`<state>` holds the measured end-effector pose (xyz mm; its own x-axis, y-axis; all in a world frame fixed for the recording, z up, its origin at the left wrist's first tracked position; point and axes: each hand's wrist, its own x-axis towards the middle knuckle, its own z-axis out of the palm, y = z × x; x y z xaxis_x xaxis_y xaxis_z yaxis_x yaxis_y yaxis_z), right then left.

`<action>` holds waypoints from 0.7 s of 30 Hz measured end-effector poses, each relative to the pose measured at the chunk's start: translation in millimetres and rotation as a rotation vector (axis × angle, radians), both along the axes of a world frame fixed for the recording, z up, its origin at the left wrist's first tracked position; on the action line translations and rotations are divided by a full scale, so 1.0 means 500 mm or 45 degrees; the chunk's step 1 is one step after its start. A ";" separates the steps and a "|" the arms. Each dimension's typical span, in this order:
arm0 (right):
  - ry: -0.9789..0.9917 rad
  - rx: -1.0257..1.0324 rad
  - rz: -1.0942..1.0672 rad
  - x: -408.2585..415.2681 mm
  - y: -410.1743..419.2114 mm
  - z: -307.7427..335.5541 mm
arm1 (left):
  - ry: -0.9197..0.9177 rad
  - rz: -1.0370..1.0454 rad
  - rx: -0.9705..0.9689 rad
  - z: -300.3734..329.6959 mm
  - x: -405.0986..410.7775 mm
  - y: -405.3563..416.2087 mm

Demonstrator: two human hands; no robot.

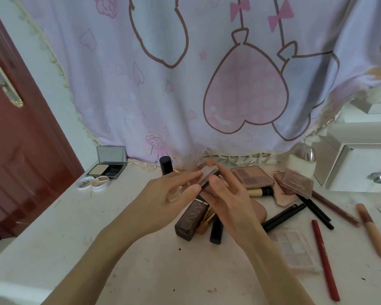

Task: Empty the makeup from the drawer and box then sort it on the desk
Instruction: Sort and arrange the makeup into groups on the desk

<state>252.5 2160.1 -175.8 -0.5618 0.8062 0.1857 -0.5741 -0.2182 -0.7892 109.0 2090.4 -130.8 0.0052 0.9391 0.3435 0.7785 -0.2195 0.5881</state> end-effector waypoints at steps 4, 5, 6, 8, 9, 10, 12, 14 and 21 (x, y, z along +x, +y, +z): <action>0.000 -0.050 -0.029 -0.004 -0.008 0.003 | 0.030 -0.034 -0.016 0.007 -0.017 -0.003; 0.015 -0.063 -0.016 -0.004 -0.010 0.003 | 0.022 -0.038 -0.020 0.012 -0.022 -0.005; 0.025 -0.070 0.004 -0.004 -0.012 0.004 | 0.013 -0.031 -0.025 0.016 -0.029 -0.006; 0.002 -0.069 0.036 -0.004 -0.018 0.008 | -0.035 0.013 -0.028 0.023 -0.048 -0.007; -0.037 -0.055 0.046 -0.007 -0.022 0.007 | -0.059 0.031 -0.020 0.026 -0.062 -0.009; -0.089 -0.033 0.058 -0.013 -0.028 0.003 | -0.063 0.049 -0.011 0.029 -0.076 -0.011; -0.236 0.044 0.091 -0.030 -0.048 -0.003 | -0.028 0.109 -0.007 0.039 -0.103 -0.022; -0.392 0.142 0.105 -0.056 -0.069 -0.018 | 0.037 0.161 -0.013 0.043 -0.130 -0.037; -0.897 0.518 -0.074 -0.179 -0.130 -0.050 | 0.233 0.293 -0.088 0.006 -0.231 -0.076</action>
